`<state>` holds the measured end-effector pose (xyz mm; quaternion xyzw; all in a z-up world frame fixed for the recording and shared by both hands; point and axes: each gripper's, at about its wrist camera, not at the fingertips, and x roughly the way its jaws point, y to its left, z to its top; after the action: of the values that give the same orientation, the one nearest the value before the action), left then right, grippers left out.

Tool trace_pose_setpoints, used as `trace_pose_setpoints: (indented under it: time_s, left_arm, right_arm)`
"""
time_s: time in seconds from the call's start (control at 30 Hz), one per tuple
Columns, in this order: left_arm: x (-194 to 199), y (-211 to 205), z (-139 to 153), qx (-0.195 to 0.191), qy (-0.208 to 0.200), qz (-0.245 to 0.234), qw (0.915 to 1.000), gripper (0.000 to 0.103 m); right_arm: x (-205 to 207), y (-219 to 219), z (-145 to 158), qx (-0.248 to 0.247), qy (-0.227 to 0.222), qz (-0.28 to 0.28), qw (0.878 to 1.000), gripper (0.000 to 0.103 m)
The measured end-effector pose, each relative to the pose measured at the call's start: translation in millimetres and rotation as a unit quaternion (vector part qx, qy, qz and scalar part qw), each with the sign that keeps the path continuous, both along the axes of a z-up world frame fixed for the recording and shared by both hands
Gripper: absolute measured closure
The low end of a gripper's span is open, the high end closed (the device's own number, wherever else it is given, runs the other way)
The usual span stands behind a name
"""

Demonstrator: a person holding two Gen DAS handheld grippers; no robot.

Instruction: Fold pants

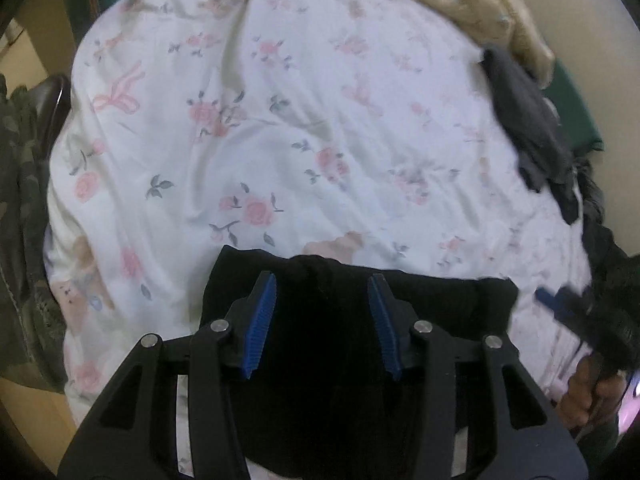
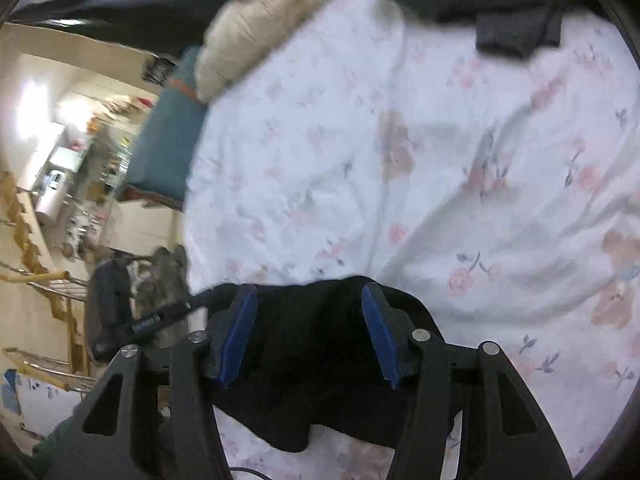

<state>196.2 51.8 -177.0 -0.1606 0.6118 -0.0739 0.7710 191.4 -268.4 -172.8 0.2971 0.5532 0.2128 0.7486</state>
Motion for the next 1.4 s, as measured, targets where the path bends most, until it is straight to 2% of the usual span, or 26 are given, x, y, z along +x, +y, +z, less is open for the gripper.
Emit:
trace_pose_setpoints:
  time_s: [0.03,0.1,0.17,0.2,0.23,0.3,0.4,0.47,0.53,0.6,0.63,0.7,0.8,0.87,0.9,0.93,1.0,1.03,1.1,1.2,1.27,1.33,1.4]
  left_arm:
    - [4,-2,-5,0.002,0.009,0.001,1.0,0.063]
    - [9,-8,-9,0.01,0.01,-0.009,0.9999,0.085]
    - [11,-15,-8,0.033,0.001,-0.028,0.9991,0.096]
    - [11,-15,-5,0.041,-0.005,-0.033,0.9986,0.099]
    - [10,-13,-1,0.041,-0.012,-0.033,0.9986,0.1]
    - [10,-6,11,0.039,-0.024,-0.03,0.9985,0.101]
    - [10,15,29,0.009,-0.054,-0.015,0.9984,0.101]
    - [17,24,30,0.0,-0.062,-0.006,0.9981,0.101]
    - [27,28,24,0.019,-0.059,0.013,0.998,0.103]
    - [38,38,9,-0.016,-0.045,0.037,0.9982,0.102]
    - [40,41,5,-0.021,-0.041,0.044,0.9979,0.102]
    - [38,34,10,-0.017,-0.053,0.032,0.998,0.102]
    - [26,21,29,-0.017,-0.069,0.011,0.9974,0.101]
    - [17,12,39,-0.012,-0.06,-0.002,0.9982,0.094]
    - [13,7,45,-0.008,-0.064,-0.011,0.9979,0.085]
    - [7,3,52,0.005,-0.075,-0.015,0.997,0.081]
    - [-10,-9,71,0.023,-0.127,-0.028,0.9912,0.067]
    - [-15,-17,74,0.024,-0.141,-0.043,0.9888,0.066]
    - [-18,-38,65,0.015,-0.123,-0.082,0.9889,0.066]
    - [-18,-61,32,0.009,-0.074,-0.108,0.9914,0.066]
    - [-18,-66,9,0.02,-0.044,-0.116,0.9921,0.066]
    - [-21,-61,-12,0.051,-0.002,-0.106,0.993,0.069]
    - [-28,-49,-15,0.036,0.013,-0.094,0.9948,0.069]
  right_arm:
    - [4,7,-10,-0.003,0.025,0.01,1.0,0.045]
    - [10,25,-31,0.002,0.06,0.034,0.998,0.045]
    - [15,36,-39,-0.013,0.058,0.045,0.997,0.051]
    - [18,43,-41,-0.02,0.051,0.048,0.997,0.079]
    - [20,46,-39,-0.028,0.041,0.051,0.997,0.099]
    - [19,44,-26,-0.038,0.008,0.055,0.998,0.099]
    - [19,27,-9,-0.025,-0.021,0.038,0.999,0.1]
    - [27,14,-10,-0.009,-0.02,0.018,1.0,0.1]
    - [36,15,-20,-0.04,-0.016,0.009,0.999,0.1]
    - [44,18,-31,-0.058,-0.022,0.004,0.998,0.099]
    - [46,14,-39,-0.047,-0.011,-0.01,0.999,0.098]
    - [47,8,-49,-0.022,0.017,-0.029,0.999,0.092]
    - [40,7,-32,-0.038,-0.001,-0.011,0.999,0.092]
    - [33,11,-17,-0.051,-0.014,-0.001,0.999,0.092]
    - [28,8,-11,-0.057,-0.017,0.0,0.998,0.092]
    - [24,9,-6,-0.06,-0.02,-0.002,0.998,0.092]
    - [13,13,3,-0.059,-0.029,-0.003,0.998,0.092]
    - [8,17,7,-0.061,-0.036,-0.002,0.998,0.092]
    - [0,25,14,-0.072,-0.054,0.0,0.996,0.092]
    - [-5,29,20,-0.158,-0.079,-0.028,0.984,0.092]
    - [0,20,12,-0.176,-0.06,-0.052,0.981,0.092]
    - [3,1,-1,-0.174,-0.03,-0.076,0.981,0.092]
    - [0,-13,-3,-0.16,-0.015,-0.099,0.982,0.092]
